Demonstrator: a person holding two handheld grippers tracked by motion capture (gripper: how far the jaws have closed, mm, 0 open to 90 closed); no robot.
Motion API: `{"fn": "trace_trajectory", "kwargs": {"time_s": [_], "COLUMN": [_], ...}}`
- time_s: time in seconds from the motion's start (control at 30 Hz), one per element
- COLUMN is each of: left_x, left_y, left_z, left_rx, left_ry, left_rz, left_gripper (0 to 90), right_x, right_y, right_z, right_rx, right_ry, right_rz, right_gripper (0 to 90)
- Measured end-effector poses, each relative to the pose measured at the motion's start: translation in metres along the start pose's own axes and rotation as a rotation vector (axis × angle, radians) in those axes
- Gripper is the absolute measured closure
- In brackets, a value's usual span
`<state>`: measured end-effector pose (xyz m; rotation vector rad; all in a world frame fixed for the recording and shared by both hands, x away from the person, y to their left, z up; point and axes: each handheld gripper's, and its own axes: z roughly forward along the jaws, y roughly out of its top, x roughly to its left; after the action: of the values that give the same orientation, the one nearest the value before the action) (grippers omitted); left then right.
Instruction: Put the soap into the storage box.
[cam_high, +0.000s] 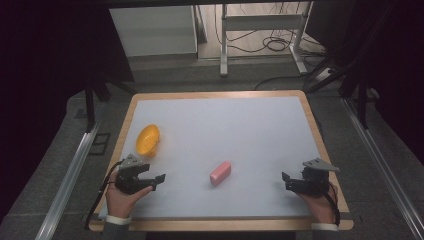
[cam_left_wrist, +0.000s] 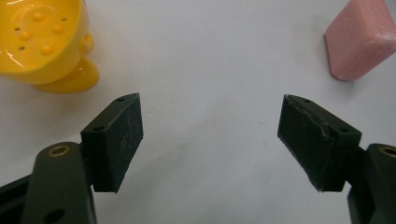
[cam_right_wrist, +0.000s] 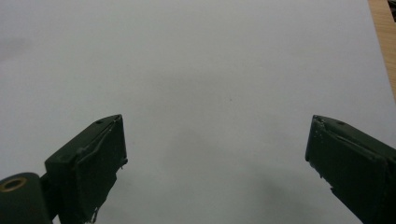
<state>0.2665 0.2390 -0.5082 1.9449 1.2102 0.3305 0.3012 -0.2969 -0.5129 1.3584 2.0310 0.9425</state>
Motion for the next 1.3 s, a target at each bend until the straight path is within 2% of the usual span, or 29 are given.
{"fn": "trace_trajectory", "kwargs": {"time_s": [0.27, 0.87, 1.0, 1.13, 1.2, 1.23, 1.3], "left_x": [0.001, 0.001, -0.002, -0.011, -0.012, -0.016, -0.020], "left_y": [0.000, 0.001, 0.003, 0.010, 0.012, 0.016, 0.021], "left_z": [0.000, -0.002, -0.005, -0.010, -0.011, -0.011, -0.010], "left_rx": [0.000, 0.001, 0.003, -0.010, -0.012, -0.023, -0.021], "left_ry": [-0.003, 0.021, 0.035, 0.039, 0.037, 0.021, 0.014], "left_rz": [0.001, 0.001, 0.004, 0.026, 0.032, 0.030, 0.038], "left_gripper": [22.3, 22.5, 22.9, 23.2, 23.2, 23.2, 23.1], "right_x": [0.001, -0.005, -0.009, -0.012, -0.013, -0.013, -0.014], "right_y": [0.000, -0.002, -0.003, -0.002, -0.001, -0.001, -0.001], "right_z": [-0.003, -0.008, -0.010, -0.015, -0.017, -0.017, -0.018], "right_rx": [-0.015, -0.020, -0.029, -0.052, -0.060, -0.063, -0.067], "right_ry": [-0.020, -0.015, -0.013, 0.008, 0.018, 0.016, 0.017], "right_rz": [-0.008, 0.018, 0.032, 0.051, 0.058, 0.059, 0.058], "right_gripper": [5.8, 7.3, 7.3, 7.3, 7.3, 7.3, 7.5]}}
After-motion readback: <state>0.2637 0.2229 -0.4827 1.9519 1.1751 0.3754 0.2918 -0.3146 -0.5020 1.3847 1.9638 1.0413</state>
